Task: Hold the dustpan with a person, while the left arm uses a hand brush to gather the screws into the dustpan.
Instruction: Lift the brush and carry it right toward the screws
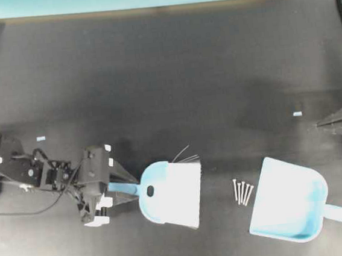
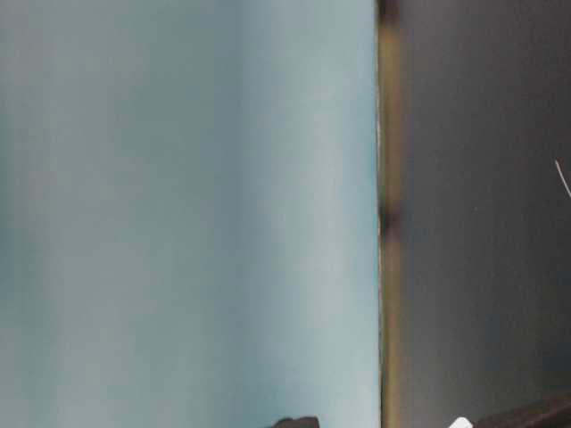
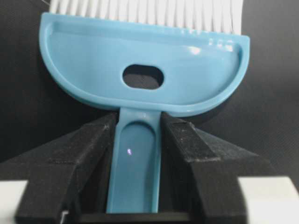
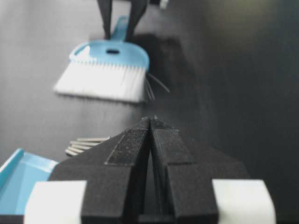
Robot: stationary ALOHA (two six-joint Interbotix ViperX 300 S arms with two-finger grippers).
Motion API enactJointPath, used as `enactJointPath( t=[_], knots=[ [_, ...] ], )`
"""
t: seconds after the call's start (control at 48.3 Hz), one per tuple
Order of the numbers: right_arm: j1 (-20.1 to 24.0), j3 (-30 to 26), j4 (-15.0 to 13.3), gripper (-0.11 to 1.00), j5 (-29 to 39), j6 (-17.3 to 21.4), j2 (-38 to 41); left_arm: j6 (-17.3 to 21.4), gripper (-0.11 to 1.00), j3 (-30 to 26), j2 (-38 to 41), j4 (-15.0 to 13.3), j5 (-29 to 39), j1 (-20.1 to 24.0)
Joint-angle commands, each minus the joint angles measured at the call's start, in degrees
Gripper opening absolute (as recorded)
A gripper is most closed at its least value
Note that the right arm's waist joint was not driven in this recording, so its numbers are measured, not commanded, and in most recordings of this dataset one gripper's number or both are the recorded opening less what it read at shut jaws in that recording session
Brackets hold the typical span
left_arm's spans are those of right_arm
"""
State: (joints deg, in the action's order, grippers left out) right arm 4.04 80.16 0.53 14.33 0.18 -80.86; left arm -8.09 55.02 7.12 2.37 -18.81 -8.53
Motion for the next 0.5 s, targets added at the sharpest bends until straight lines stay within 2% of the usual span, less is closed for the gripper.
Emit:
enactJointPath(
  t=[0.0,0.124,0.186,0.476],
  knots=[
    [0.0,0.35,-0.09,0.0,-0.62,-0.79,0.0,1.67,0.32,-3.52,-4.13,0.26,8.88,-0.44],
    [0.0,0.62,-0.09,0.0,-0.79,-0.88,0.0,5.45,0.32,-8.44,-7.91,0.26,19.42,-0.35],
    [0.0,0.62,-0.09,0.0,-0.79,-0.88,0.0,6.15,0.32,-10.81,-9.32,0.26,24.52,-0.18],
    [0.0,1.05,-0.09,0.0,-1.14,-0.88,0.0,6.24,0.32,-21.45,-12.74,0.26,42.71,1.93]
  ],
)
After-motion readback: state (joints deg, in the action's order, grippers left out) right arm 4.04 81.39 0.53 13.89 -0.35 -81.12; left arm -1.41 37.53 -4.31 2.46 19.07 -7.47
